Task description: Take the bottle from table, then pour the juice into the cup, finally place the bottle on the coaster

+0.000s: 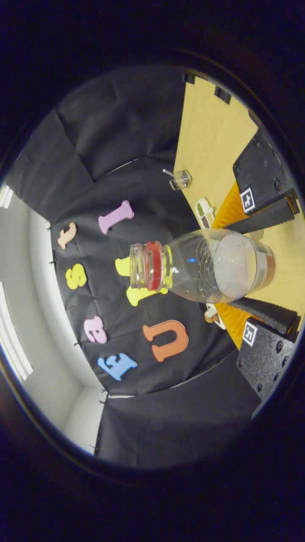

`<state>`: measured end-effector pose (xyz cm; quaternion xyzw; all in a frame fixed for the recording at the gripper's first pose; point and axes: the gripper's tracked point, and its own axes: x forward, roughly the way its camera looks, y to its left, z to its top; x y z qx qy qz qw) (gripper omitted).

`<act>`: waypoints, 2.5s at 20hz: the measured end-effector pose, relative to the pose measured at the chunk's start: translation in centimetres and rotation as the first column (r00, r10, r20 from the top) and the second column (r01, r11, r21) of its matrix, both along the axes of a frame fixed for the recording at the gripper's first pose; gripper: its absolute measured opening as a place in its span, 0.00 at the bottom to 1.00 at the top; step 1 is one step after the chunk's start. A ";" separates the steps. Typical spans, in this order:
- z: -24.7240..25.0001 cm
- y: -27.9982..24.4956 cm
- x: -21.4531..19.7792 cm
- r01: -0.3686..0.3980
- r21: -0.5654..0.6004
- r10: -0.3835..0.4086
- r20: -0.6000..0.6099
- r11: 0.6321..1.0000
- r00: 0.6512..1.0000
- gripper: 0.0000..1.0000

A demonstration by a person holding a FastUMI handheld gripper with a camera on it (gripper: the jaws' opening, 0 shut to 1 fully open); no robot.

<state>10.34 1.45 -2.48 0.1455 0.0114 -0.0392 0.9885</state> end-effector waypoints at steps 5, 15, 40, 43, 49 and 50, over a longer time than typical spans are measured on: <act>-1.8 -0.9 3.2 0.017 -0.188 -0.029 -0.062 0.982 0.998 0.78; -10.8 -2.5 11.5 0.034 -0.358 -0.108 -0.189 0.933 0.976 0.79; -19.5 -3.8 16.8 -0.037 -0.313 -0.049 -0.260 0.949 0.964 0.90; -19.5 -3.7 16.7 -0.043 -0.297 -0.036 -0.254 0.954 0.967 0.97; -18.1 -3.7 16.3 -0.044 -0.290 -0.024 -0.226 0.956 0.974 0.98; -17.8 -3.8 16.2 -0.039 -0.291 -0.027 -0.219 0.956 0.975 0.98</act>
